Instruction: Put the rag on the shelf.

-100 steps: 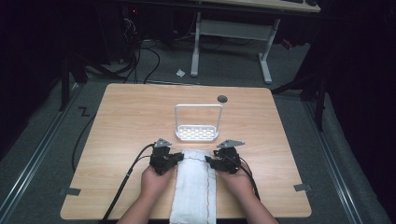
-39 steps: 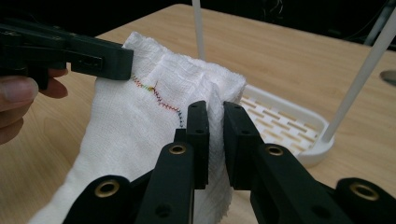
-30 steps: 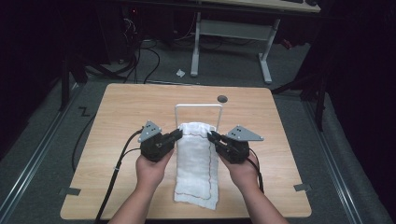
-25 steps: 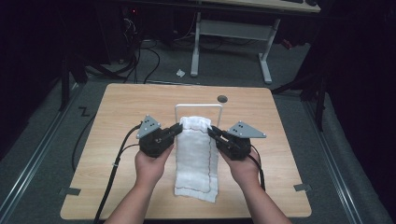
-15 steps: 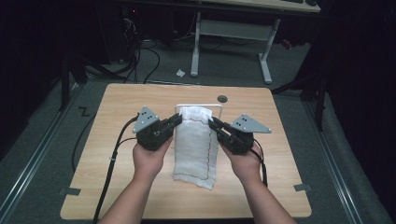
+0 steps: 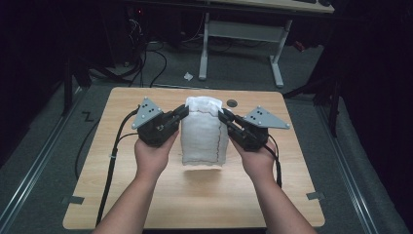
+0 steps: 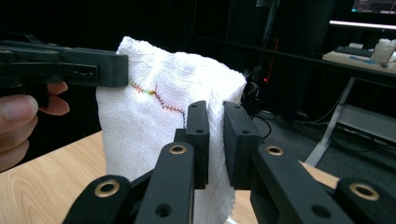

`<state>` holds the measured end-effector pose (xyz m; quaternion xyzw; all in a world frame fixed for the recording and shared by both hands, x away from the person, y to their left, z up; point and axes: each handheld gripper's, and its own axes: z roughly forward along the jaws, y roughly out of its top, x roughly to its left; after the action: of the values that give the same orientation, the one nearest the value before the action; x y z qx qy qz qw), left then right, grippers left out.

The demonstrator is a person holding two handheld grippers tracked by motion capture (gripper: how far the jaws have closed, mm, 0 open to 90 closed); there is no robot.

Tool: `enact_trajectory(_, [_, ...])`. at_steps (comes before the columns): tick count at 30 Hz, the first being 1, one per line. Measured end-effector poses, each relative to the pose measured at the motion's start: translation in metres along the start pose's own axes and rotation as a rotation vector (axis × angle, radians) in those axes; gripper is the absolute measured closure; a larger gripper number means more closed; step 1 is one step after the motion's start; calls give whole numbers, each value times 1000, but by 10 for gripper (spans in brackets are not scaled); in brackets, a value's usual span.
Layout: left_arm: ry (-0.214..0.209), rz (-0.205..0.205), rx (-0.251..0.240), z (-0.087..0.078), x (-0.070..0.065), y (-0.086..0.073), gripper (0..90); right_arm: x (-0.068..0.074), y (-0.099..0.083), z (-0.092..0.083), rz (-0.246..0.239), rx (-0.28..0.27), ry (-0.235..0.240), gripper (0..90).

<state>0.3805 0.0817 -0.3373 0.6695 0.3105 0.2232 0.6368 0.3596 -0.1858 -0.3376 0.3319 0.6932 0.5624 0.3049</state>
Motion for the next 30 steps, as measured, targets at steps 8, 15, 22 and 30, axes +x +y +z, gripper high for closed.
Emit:
enact_trajectory(8, [-10, 17, -22, -1, -2, 15, 859, -1, 15, -3, -17, -24, -6, 818])
enact_trajectory(15, [-11, 39, -16, 7, -1, 27, 859, -6, 22, -1, -21, -29, -20, 818])
enact_trajectory(22, [-4, 43, 0, 25, 11, 38, 859, -21, 34, 8, 6, -30, -37, 818])
enact_trajectory(30, [17, 20, 12, 43, 26, 41, 859, -35, 45, 27, 17, -20, -49, 818])
